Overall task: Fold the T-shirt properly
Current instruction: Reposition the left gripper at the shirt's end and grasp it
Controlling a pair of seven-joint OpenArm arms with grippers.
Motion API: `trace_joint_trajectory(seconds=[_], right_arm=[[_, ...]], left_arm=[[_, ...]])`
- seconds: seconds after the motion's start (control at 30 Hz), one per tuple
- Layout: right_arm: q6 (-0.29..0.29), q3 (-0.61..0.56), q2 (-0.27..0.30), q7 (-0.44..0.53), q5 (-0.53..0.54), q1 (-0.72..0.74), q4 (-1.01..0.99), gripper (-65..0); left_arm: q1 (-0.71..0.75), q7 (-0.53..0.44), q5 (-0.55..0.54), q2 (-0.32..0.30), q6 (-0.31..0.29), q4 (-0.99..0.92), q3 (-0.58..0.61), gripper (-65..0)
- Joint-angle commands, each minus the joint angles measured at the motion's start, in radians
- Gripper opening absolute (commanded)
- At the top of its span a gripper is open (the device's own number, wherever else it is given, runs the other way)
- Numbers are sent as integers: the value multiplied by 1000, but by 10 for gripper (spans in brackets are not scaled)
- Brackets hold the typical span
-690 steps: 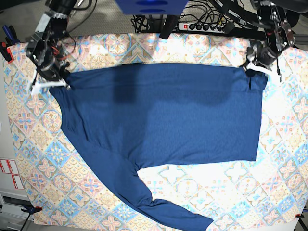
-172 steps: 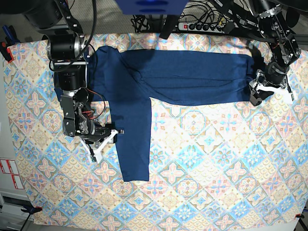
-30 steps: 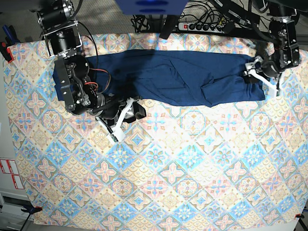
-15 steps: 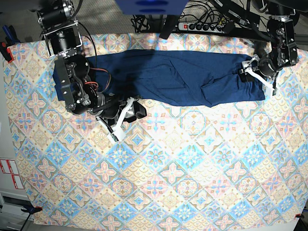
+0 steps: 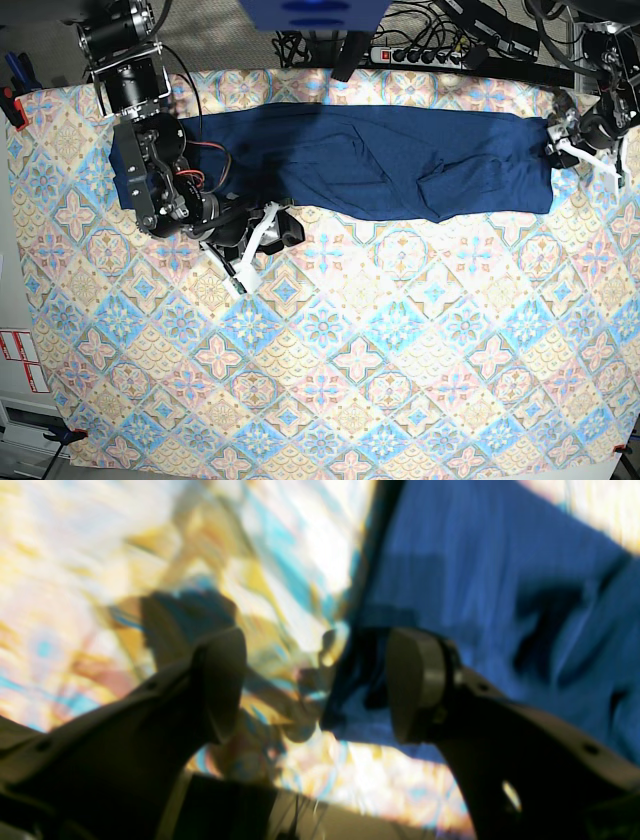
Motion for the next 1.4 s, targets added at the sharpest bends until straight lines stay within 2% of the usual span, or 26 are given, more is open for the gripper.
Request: trace_joint_trajectory(seconds=[0.0, 0.13, 0.33, 0.4, 0.67, 0.83, 0.9, 1.0, 1.1, 1.2, 1.37], right_arm=[[6, 5, 6, 19, 16, 22, 17, -407], [6, 5, 6, 19, 16, 22, 17, -407], [6, 3, 5, 17, 16, 17, 24, -407], [6, 3, 5, 17, 16, 17, 24, -407], [6, 3, 5, 17, 16, 19, 24, -407], [6, 3, 5, 17, 16, 20, 24, -407], [6, 3, 5, 17, 16, 22, 24, -407], [6, 3, 5, 19, 16, 22, 24, -407], [6, 3, 5, 19, 16, 22, 24, -407], [6, 3, 5, 19, 16, 22, 24, -407], [6, 3, 5, 19, 16, 19, 22, -407]], left_arm=[[-6, -6, -9, -15, -6, 17, -16, -239], [-14, -7, -6, -10, -6, 11, -21, -239], [-84, -9, -5, 9, -6, -98, 99, -239], [-107, -36, -6, 11, -6, -143, 134, -239], [-93, -64, -17, 13, -6, -164, 278, -240], [-64, -69, -69, 13, -8, -164, 304, -245], [-64, -67, -109, 13, -23, -164, 304, -293], [-64, -64, -135, 13, -97, -164, 304, -440], [-64, -69, -140, 13, -140, -164, 303, -586], [-72, -72, -141, 13, -172, -164, 295, -649], [-72, -76, -143, 25, -174, -121, 198, -650]])
